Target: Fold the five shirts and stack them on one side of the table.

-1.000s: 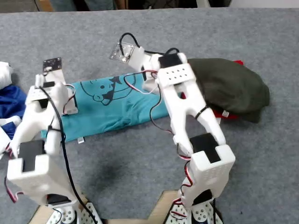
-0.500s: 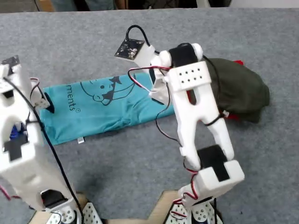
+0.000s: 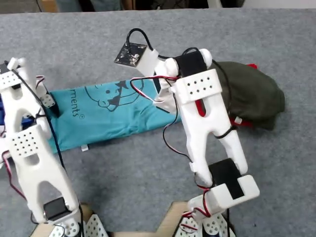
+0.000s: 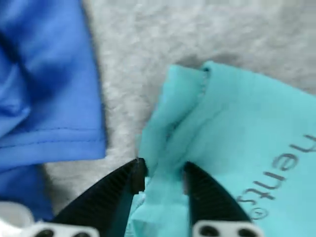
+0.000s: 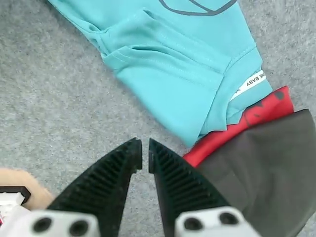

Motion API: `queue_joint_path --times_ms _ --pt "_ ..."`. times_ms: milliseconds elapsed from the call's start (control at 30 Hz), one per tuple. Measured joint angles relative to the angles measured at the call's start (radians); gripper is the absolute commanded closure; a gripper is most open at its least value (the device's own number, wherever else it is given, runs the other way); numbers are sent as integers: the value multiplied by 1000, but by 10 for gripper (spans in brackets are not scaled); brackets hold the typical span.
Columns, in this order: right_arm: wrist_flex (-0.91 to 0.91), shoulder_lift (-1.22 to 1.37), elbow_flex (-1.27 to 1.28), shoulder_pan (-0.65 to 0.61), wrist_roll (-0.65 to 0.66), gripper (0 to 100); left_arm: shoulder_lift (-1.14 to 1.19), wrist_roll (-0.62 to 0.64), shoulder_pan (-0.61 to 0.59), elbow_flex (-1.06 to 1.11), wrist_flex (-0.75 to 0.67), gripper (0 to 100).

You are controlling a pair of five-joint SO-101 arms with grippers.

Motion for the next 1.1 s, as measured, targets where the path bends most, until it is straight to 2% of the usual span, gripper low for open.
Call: queue_joint_path --times_ms 333,500,667,767,900,1100 --pt "0 0 0 0 0 983 11 9 17 -32 2 971" --pt "0 0 0 0 0 983 -89 8 15 -18 -6 971" --pt "2 0 -132 17 0 983 -247 9 121 -3 -6 971" --pt "-9 0 -238 64 0 983 -321 15 187 29 -6 971" --pt "-86 0 -348 161 -66 983 -419 15 249 75 -6 971" --pt "-190 -3 -376 382 -160 981 -519 26 405 110 -3 971"
